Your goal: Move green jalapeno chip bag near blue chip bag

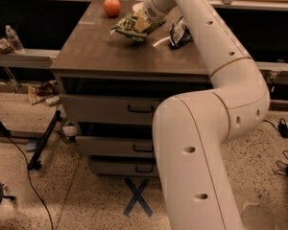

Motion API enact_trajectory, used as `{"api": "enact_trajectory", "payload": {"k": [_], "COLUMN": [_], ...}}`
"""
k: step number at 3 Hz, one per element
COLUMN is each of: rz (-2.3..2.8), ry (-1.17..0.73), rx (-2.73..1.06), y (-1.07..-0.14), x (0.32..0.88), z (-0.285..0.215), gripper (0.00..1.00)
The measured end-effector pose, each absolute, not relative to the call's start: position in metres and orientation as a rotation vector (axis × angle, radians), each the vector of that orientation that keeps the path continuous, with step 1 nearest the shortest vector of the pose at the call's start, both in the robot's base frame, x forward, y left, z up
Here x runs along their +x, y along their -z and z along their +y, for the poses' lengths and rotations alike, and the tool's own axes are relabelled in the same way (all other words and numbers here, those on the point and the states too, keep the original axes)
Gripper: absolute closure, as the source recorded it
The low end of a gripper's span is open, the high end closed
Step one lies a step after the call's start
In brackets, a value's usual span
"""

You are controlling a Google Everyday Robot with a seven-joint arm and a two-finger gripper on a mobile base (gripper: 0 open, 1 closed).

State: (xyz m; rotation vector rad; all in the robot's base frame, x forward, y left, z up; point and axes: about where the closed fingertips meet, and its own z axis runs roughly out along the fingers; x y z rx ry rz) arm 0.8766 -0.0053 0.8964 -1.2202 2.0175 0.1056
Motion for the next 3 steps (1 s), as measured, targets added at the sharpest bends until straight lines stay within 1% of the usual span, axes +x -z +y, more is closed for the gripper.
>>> {"api": "enact_trajectory", "payload": {"k": [1, 2, 3], "rz": [2.052, 2.080, 2.093], "ry": [0.005, 0.047, 0.084], "rx": [-1.217, -1.217, -1.229], "y": [-0.905, -0.906, -0.906], "x": [0.874, 0.871, 0.869], "z": [-0.051, -0.073, -0.085], "gripper": [1.00, 0.86, 0.63]}}
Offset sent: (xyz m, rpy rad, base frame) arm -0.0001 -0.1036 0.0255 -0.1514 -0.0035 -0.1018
